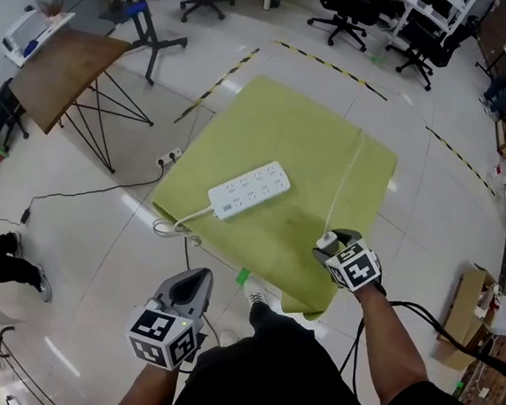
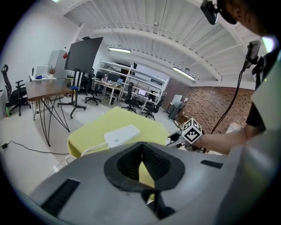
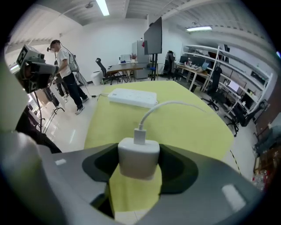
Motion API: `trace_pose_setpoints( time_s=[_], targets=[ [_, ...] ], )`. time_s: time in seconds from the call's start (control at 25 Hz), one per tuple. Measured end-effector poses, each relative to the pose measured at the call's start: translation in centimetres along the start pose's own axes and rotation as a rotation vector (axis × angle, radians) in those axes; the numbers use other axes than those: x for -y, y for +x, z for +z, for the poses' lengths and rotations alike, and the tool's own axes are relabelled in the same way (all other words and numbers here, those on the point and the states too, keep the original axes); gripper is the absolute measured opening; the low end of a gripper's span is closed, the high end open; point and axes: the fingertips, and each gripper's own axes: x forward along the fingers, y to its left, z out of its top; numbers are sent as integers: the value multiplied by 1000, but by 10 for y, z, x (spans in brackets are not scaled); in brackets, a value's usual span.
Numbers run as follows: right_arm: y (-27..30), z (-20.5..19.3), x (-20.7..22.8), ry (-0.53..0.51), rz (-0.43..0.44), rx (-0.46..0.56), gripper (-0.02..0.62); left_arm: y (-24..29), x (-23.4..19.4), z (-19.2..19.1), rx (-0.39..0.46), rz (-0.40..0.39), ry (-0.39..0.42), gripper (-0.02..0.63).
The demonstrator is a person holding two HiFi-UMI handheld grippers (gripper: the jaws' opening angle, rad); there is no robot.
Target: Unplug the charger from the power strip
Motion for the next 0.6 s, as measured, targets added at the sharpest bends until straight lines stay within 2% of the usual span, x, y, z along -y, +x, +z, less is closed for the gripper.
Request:
trace_pose_setpoints(
  time_s=[0.2, 0.44, 0.6],
  targets=[
    [-9, -45, -12, 49, -8, -61, 275, 3, 18, -7, -19, -61, 30, 6],
    [-2, -87, -28, 8, -4, -180, 275, 4, 33, -14, -39, -94, 54, 6],
    [3, -98, -31, 37, -1, -182, 276, 0, 38, -16, -48, -98, 63, 6]
  ],
)
